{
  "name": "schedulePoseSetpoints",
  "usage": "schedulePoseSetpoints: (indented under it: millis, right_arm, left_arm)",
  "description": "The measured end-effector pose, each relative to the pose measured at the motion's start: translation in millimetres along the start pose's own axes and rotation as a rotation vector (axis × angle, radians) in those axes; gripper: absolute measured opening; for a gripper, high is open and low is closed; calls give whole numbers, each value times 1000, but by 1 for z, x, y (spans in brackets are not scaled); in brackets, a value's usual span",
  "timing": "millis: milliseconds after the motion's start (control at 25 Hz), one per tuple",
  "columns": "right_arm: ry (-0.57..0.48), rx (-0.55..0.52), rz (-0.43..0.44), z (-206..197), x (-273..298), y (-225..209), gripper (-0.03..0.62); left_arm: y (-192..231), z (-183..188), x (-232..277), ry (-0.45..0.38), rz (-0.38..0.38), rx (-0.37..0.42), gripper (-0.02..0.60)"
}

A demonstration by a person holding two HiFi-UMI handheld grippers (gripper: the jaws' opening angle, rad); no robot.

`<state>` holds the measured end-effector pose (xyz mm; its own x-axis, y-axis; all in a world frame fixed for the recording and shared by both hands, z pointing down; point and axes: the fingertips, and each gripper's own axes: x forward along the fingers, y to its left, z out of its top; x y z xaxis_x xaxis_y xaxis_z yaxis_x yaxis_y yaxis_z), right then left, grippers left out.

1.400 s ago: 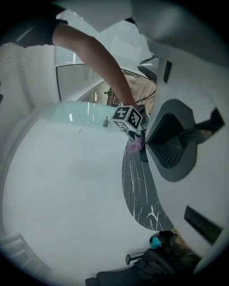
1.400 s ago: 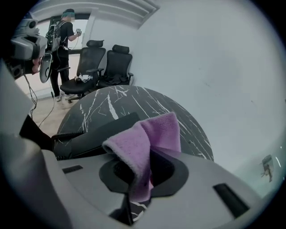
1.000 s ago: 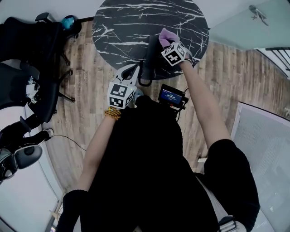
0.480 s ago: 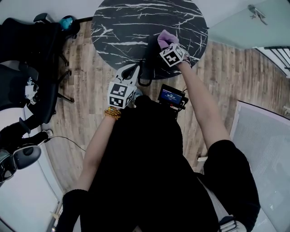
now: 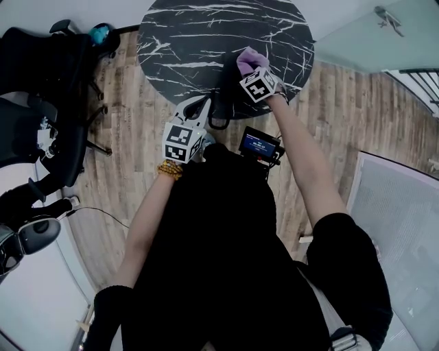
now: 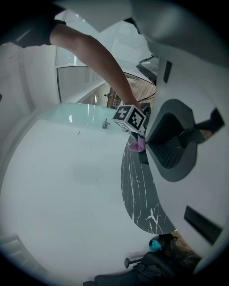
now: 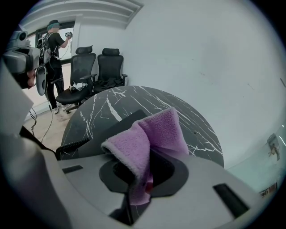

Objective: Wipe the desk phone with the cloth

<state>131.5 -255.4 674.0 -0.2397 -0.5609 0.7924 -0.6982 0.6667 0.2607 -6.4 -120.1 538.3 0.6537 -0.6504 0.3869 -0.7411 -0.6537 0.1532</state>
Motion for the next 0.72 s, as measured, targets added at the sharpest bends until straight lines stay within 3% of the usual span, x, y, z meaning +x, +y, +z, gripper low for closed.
schedulePoseSetpoints:
  millis: [720]
  right_arm:
    - [-31,5,32,-9,-4,19,58]
  left_arm:
    - [-3,-1,0,6,9,6,15]
